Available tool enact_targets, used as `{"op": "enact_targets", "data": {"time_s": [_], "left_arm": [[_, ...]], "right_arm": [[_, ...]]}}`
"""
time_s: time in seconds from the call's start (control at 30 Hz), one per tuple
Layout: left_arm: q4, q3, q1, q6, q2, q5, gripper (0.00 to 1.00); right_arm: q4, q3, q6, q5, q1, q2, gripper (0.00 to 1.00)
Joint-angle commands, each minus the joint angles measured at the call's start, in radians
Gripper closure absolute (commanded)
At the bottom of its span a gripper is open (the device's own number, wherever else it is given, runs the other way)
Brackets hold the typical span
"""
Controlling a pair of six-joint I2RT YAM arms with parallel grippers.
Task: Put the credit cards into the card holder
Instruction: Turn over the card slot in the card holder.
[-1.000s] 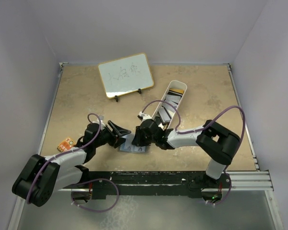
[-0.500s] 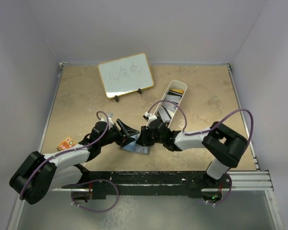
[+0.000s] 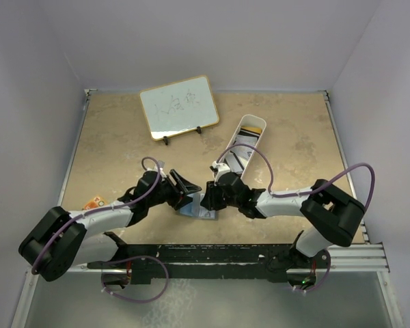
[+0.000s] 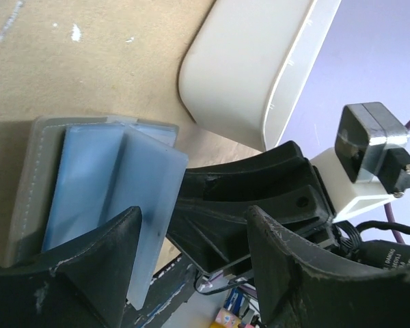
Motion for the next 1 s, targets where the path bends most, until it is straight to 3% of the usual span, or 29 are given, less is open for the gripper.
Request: {"op": "enact_targets", "data": {"time_s": [0.0,0.37,0.53,0.83,0.97], "left_arm": [[0.028,0.057,-0.023,0.002,-0.012,-0.028,0.40],[0.080,0.073,-0.070,-0.020,0.045,-0.029,0.40],[0.114,0.106,-0.089,-0.019,0.112,-0.017,0.40],[-0.006,0.157,-0.096,0.079,0.110,-0.060,0.40],[-0.252,0.225,-0.096,0.201,0.065,-0.150,0.40]], "right_arm": [[0.001,-0.008,-0.015,0.027,-0.006,-0.018,0.69],[-0.133,-0.054,-0.012,0.171,-0.007,-0.240,0.67],[-0.198,-0.065,-0.118,0.256,-0.020,-0.340,0.63],[-0.355,0.036,-0.224,0.331,-0.039,-0.412,0.59],[-0.418,0.104,-0.272,0.363,-0.049,-0.387,0.55]]}}
